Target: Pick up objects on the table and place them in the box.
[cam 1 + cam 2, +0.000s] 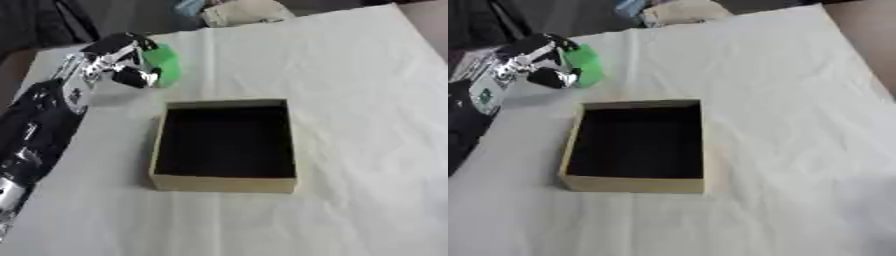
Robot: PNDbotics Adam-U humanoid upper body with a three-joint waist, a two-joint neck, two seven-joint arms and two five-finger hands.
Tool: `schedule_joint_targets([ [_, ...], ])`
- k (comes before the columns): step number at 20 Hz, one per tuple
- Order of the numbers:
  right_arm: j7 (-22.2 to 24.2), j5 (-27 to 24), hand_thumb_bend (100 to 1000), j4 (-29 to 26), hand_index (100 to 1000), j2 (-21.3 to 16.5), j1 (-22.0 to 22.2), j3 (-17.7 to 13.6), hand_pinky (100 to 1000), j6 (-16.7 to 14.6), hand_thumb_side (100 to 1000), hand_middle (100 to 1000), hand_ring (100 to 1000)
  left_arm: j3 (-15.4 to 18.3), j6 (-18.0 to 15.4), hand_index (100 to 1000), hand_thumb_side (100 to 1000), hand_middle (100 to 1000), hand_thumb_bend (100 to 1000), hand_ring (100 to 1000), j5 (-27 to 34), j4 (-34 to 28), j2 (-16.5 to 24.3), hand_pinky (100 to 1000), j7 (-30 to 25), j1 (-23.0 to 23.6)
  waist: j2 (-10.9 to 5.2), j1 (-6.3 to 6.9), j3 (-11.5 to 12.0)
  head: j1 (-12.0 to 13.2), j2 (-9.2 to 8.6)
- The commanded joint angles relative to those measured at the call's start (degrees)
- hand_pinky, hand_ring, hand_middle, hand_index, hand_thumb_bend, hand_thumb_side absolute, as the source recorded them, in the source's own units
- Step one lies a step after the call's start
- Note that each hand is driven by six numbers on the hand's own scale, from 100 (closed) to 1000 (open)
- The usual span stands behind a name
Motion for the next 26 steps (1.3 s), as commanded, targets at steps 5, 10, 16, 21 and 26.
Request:
schedule_joint_targets([
  [5,-0.1,-0.3,100,-0.6,893,-1.5,-0.1,-0.5,808,0.0,654,786,842,-2.9,-0.7,844,405,589,100,599,9.8,-15.9,7.1,711,-3.7,1.4,-1.05,-0.33,0.4,-0.2,0.09],
  [10,-0.2,-0.3,100,-0.6,893,-1.5,-0.1,-0.6,808,-0.1,654,786,843,-5.5,-0.5,843,416,587,100,599,15.3,-26.0,9.2,711,-6.2,3.6,-1.01,-0.39,0.6,-0.2,0.18],
  [16,0.0,-0.4,100,-0.6,893,-1.6,-0.3,-0.5,808,-0.1,653,786,843,-10.2,-1.5,842,432,589,100,604,19.9,-38.1,11.2,713,-11.1,6.1,-0.84,-0.43,0.6,-0.3,0.12],
  [21,0.0,-0.4,100,-0.7,893,-1.6,-0.3,-0.5,808,-0.1,653,786,843,-14.3,-1.2,841,443,590,100,607,21.6,-45.8,12.4,712,-15.1,7.8,-0.80,-0.39,0.5,-0.4,-0.06],
  [26,0.0,-0.5,100,-0.7,893,-1.5,-0.4,-0.5,808,-0.1,653,787,844,-17.0,-0.3,843,448,593,100,609,18.1,-45.4,11.2,708,-16.7,9.4,-0.81,-0.48,0.7,-0.7,-0.37],
])
